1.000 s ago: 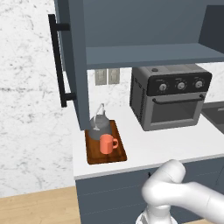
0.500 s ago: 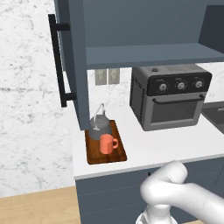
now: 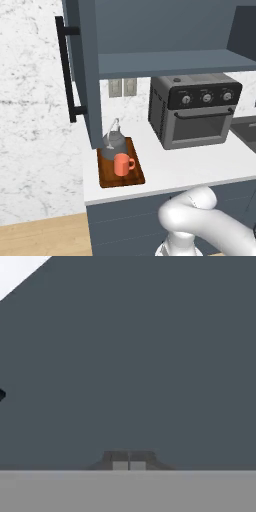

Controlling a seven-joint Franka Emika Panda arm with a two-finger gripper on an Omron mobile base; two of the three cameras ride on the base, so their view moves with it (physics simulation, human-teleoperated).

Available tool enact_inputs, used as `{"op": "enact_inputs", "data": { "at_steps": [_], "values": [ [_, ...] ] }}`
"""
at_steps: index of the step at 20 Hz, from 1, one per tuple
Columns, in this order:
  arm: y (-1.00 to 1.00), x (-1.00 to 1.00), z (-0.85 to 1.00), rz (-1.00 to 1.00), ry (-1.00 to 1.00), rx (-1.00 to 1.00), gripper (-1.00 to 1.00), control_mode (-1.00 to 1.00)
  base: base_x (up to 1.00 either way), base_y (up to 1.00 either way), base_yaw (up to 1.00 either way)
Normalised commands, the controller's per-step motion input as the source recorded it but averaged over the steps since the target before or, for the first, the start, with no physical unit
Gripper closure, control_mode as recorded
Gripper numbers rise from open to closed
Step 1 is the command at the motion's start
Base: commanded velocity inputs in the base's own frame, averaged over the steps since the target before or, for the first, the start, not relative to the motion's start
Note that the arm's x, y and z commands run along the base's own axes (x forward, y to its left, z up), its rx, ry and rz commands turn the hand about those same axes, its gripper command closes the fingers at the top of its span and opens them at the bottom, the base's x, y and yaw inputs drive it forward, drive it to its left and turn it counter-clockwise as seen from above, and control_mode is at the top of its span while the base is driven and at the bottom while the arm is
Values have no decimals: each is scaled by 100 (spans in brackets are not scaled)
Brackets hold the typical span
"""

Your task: Pick the kettle from the counter and place it on the tray. Then pick the mug from the cabinet and place it on the tray. Then close the cabinet doors.

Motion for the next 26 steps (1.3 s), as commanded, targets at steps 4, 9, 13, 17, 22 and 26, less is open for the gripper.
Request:
{"op": "enact_inputs", "data": {
  "at_steps": [4, 9, 13, 17, 22, 26],
  "values": [
    [51, 41, 7, 5, 32, 0, 100, -100, 0, 0, 0],
    [40, 56, 0, 0, 34, 0, 100, -100, 0, 0, 0],
    [24, 74, 0, 0, 17, 0, 100, -100, 0, 0, 0],
    [46, 84, 0, -5, 9, 0, 100, -100, 0, 0, 0],
    [58, 91, 1, -5, 8, 0, 100, -100, 0, 0, 0],
    [75, 66, 11, -21, 0, -1, 100, -100, 0, 0, 0]
  ]
}}
